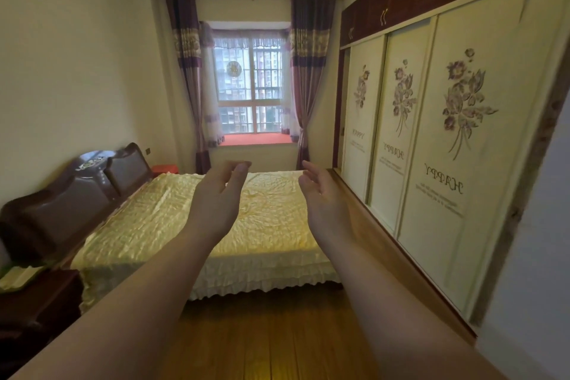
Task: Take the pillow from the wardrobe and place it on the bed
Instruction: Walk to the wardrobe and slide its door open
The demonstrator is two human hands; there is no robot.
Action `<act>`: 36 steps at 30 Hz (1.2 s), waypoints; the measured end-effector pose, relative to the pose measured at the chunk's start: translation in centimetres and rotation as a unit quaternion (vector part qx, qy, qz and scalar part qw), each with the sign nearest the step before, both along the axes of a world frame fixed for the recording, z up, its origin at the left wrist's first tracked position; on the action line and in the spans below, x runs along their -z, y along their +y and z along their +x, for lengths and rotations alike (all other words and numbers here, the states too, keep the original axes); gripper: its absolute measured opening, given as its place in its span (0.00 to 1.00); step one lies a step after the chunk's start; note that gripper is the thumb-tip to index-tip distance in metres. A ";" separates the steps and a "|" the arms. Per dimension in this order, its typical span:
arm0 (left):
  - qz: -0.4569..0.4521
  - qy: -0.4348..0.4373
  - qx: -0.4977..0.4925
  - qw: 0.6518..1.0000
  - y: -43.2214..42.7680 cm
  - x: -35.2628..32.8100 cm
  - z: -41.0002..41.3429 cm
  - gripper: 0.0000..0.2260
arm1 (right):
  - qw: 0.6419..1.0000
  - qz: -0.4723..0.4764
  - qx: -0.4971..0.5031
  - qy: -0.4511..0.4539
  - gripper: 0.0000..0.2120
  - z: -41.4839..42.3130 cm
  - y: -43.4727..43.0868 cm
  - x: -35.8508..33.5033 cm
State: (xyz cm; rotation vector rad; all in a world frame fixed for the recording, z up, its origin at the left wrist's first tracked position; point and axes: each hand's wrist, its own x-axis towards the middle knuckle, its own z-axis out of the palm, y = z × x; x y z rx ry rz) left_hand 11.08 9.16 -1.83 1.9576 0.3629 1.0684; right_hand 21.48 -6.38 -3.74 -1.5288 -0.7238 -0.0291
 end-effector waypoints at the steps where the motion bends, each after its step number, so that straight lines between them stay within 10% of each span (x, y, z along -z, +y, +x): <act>1: 0.009 -0.002 0.000 1.000 1.2 -0.2 1.1 0.21 | 1.000 -0.001 0.004 -0.005 0.17 0.9 1.1 -0.3; 36: 0.114 0.003 0.105 0.988 16.8 -1.0 61.7 0.16 | 0.983 -0.080 0.138 -0.093 0.20 57.5 14.7 -1.8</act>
